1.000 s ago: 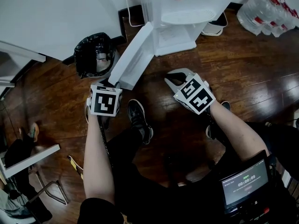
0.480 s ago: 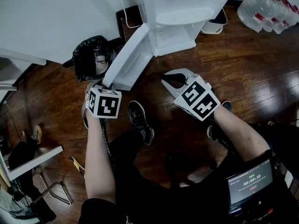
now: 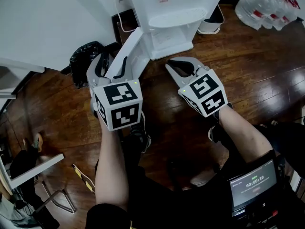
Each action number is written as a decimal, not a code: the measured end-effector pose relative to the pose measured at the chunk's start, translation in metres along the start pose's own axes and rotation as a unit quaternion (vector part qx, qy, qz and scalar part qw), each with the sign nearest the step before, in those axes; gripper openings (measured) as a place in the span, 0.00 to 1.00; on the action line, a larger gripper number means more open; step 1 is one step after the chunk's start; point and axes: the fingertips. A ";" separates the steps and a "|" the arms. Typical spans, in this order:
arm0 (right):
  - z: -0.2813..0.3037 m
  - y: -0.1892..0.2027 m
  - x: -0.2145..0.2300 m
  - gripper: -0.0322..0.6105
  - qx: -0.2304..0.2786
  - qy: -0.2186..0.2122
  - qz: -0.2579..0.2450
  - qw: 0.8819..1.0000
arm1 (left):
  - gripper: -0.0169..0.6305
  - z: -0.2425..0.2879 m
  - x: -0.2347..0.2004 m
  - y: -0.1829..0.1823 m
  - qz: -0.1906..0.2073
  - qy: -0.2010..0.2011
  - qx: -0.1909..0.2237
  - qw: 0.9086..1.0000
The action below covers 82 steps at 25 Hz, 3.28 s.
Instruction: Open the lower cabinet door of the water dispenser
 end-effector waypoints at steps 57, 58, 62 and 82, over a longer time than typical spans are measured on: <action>-0.132 -0.067 0.052 0.06 0.186 0.184 0.039 0.964 | 0.11 -0.041 0.171 -0.112 -0.128 0.210 0.214 0.945; -0.134 -0.064 0.057 0.06 0.185 0.188 0.048 0.963 | 0.11 -0.040 0.176 -0.113 -0.126 0.212 0.219 0.944; -0.139 -0.067 0.068 0.06 0.196 0.193 0.070 0.959 | 0.11 -0.038 0.186 -0.112 -0.114 0.210 0.223 0.945; -0.135 -0.049 0.069 0.06 0.181 0.187 0.086 0.962 | 0.06 -0.034 0.201 -0.110 -0.088 0.243 0.220 0.941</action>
Point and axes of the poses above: the fingertips, and each gripper's own axes: z forward along the fingers, x to its right, y out of its underside, and after that the axes turned 8 degrees about x, right-handed
